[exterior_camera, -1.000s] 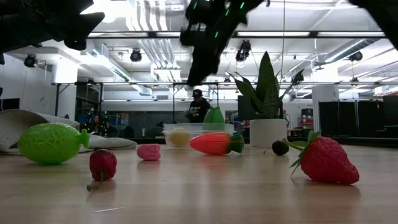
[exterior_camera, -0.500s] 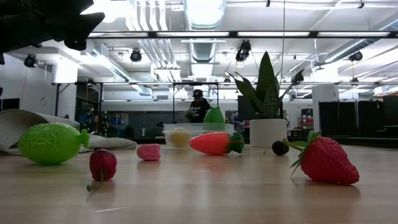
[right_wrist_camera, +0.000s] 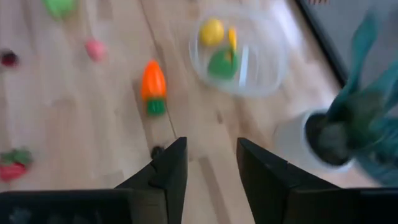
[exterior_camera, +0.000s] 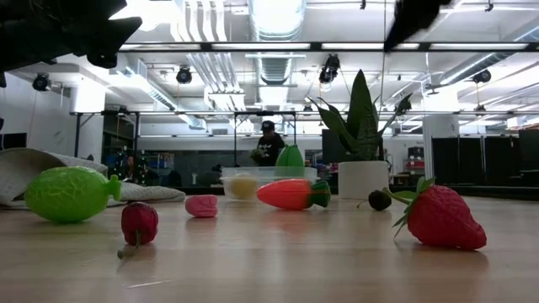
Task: Pick and placing Produce into tupperware
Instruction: Put the black cherry into the transparent container
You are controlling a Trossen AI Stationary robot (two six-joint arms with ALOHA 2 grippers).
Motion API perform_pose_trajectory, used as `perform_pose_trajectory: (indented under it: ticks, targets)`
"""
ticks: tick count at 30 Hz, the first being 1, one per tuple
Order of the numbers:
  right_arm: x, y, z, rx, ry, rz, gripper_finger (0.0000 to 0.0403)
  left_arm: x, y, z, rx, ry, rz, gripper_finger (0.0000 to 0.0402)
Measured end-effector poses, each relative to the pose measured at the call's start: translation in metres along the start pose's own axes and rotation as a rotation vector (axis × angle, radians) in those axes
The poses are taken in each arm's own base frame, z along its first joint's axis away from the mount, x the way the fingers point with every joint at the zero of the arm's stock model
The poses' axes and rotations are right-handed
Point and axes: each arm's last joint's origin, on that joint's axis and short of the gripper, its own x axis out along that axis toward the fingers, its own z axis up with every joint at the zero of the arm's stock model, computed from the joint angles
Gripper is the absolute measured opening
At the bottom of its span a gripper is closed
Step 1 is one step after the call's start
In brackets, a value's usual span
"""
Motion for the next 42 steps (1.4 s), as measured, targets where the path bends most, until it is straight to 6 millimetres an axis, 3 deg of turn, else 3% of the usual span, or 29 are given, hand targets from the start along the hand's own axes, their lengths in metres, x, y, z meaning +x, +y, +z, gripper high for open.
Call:
perform_pose_trajectory:
  ticks: [5,9,26,42]
  targets:
    - [0.039,0.010,-0.028,0.056,0.037,-0.015,0.0153,0.000,0.000,0.000,0.000,0.000,0.000,0.0231]
    - [0.059,0.016,-0.042,0.123,-0.005,0.013,0.0170,0.000,0.000,0.000,0.000,0.000,0.000,0.0231]
    - [0.095,0.029,-0.067,0.158,-0.062,0.052,0.0188,0.000,0.000,0.000,-0.001,0.000,0.000,0.0231]
    - [0.152,0.054,-0.085,0.140,0.061,0.016,0.0187,0.000,0.000,-0.001,0.000,0.005,0.010,0.0231]
